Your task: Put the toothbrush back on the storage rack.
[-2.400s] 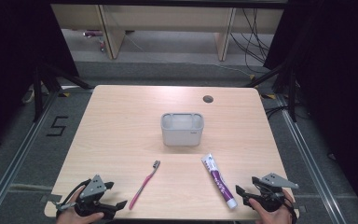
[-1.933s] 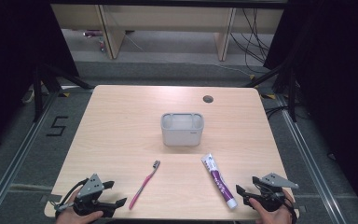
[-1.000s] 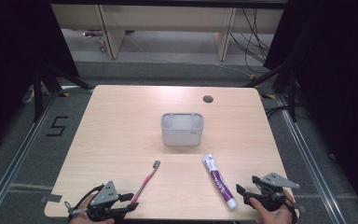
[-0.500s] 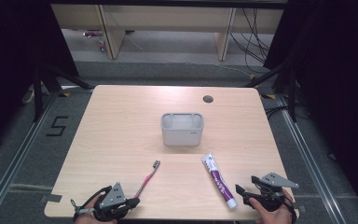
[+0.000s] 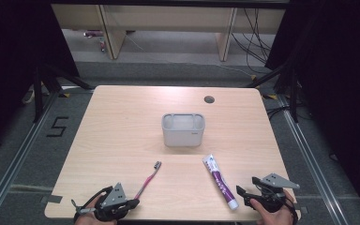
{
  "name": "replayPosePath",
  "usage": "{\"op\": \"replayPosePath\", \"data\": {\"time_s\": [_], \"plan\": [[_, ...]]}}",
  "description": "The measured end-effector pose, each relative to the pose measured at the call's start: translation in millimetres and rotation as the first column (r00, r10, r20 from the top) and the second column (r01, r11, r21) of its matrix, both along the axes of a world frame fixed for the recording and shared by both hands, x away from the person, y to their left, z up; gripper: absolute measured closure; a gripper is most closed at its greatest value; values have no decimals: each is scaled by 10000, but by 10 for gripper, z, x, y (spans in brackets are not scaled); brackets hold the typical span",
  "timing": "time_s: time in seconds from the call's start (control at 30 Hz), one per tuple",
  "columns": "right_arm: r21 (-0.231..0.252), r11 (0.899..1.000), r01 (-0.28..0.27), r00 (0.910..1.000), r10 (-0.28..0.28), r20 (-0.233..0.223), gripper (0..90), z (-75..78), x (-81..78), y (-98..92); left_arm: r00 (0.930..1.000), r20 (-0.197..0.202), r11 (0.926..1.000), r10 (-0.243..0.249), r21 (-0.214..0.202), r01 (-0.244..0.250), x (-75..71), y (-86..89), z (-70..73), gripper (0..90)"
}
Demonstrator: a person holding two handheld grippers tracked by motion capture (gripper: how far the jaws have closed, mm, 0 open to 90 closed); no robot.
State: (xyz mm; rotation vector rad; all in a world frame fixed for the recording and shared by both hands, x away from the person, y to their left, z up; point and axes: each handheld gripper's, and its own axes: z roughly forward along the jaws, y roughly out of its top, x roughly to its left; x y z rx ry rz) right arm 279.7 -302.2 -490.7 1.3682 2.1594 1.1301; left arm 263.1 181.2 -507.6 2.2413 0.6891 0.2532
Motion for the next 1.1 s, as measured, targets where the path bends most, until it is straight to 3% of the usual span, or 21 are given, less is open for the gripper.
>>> {"op": "replayPosePath", "data": {"time_s": [0.03, 0.1, 0.17, 0.2, 0.23, 0.27, 0.33, 0.57, 0.63, 0.73, 0.77, 1.1], "plan": [[337, 9994, -84, 9997, 92, -233, 258, -10, 1, 15, 10000, -14, 10000, 63, 30, -63, 2, 6, 0, 893], [-113, 9999, 29, 10000, -30, -37, 258, -3, 3, -3, 10000, -76, 10000, 9, 83, -8, 21, 28, -1, 893], [16, 10000, -5, 10000, 5, -28, 258, -1, 1, -2, 9998, 63, 9997, 177, 146, -178, 43, 54, -11, 893], [9, 10000, 3, 10000, -3, -2, 258, 0, 2, -3, 9994, -48, 9994, 329, -78, -329, 37, 50, -13, 892], [9, 10000, 3, 10000, -3, -2, 258, 0, 2, -3, 9992, -42, 9992, 397, 98, -396, 43, 67, -6, 892], [6, 10000, 4, 10000, -4, 2, 258, -1, 2, -3, 9989, -58, 9989, 464, -49, -465, 44, 67, -8, 892], [24, 10000, 5, 10000, -5, -38, 258, -2, 1, -1, 9991, -51, 9990, 429, 87, -428, 55, 81, -4, 893], [47, 10000, -21, 9999, 22, -107, 258, -3, 1, 3, 9972, -19, 9972, 742, -116, -742, 94, 107, -20, 892], [33, 10000, -27, 9999, 27, -110, 258, -3, 1, 5, 9974, 50, 9973, 716, 169, -717, 119, 134, -20, 893], [24, 9999, -102, 9999, 102, -55, 258, -11, 8, 7, 9964, 16, 9963, 853, -77, -853, 133, 140, -31, 892], [46, 10000, -78, 9999, 78, -109, 258, -6, 4, 8, 9966, 98, 9964, 821, 209, -823, 155, 159, -24, 892], [62, 10000, -4, 9999, 5, -110, 258, -4, 2, 2, 9948, 93, 9945, 1011, 278, -1013, 243, 193, -30, 892]]}}
